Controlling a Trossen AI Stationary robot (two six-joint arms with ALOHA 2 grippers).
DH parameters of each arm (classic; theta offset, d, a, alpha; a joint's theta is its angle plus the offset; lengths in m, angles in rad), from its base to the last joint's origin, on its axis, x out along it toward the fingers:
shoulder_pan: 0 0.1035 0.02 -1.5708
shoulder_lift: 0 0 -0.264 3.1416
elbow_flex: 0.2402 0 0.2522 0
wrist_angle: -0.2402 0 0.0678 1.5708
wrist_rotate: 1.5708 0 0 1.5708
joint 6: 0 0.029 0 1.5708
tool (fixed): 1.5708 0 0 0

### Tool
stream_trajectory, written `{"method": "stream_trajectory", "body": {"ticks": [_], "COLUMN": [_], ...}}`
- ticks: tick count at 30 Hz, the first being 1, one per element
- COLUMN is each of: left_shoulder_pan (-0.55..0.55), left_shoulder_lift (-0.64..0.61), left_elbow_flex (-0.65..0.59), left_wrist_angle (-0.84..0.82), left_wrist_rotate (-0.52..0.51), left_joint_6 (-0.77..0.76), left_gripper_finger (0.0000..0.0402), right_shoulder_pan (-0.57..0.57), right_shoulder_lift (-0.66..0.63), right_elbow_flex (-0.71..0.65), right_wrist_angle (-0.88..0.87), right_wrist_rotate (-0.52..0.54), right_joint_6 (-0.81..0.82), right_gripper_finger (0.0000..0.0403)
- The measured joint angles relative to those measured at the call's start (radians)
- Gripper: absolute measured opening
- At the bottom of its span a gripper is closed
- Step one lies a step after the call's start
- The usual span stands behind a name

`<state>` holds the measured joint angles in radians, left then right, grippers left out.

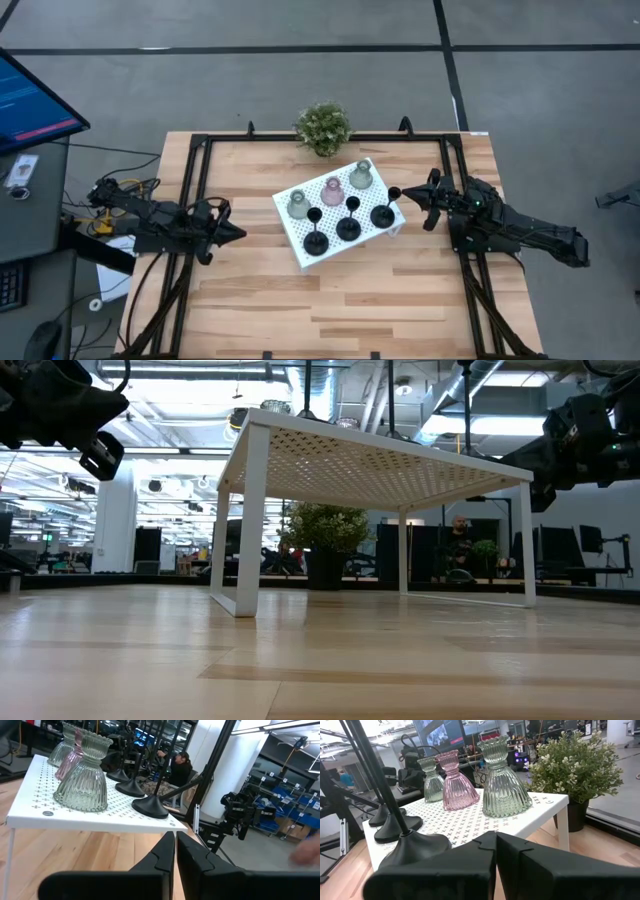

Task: Pick & Place candle stick holders
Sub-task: Return to Home Position

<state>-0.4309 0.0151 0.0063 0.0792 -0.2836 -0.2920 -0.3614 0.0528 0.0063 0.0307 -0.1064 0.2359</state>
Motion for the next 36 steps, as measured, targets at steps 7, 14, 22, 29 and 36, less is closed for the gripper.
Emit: {"method": "stream_trajectory", "body": {"ticks": [7,14,22,29,36], "left_shoulder_pan": [0.000,0.000,0.000,0.000,0.000], "left_shoulder_lift": [0.000,0.000,0.000,0.000,0.000], "left_elbow_flex": [0.000,0.000,0.000,0.000,0.000], "left_wrist_angle": [0.004,0.007,0.009,0.012,0.016], "left_wrist_rotate": [0.000,0.000,0.000,0.000,0.000], "left_joint_6": [0.000,0.000,-0.001,-0.001,-0.001], "left_gripper_finger": [0.0017,0.0017,0.0017,0.0017,0.0017], "right_shoulder_pan": [0.000,0.000,0.000,0.000,0.000], "right_shoulder_lift": [0.000,0.000,0.000,0.000,0.000], "right_elbow_flex": [0.000,0.000,0.000,0.000,-0.001], "right_wrist_angle": [0.000,0.000,0.000,0.000,0.000], "right_wrist_rotate": [0.000,0.000,0.000,0.000,0.000], "right_joint_6": [0.000,0.000,0.000,0.000,0.000], "right_gripper_finger": [0.0000,0.0000,0.0000,0.0000,0.0000]}}
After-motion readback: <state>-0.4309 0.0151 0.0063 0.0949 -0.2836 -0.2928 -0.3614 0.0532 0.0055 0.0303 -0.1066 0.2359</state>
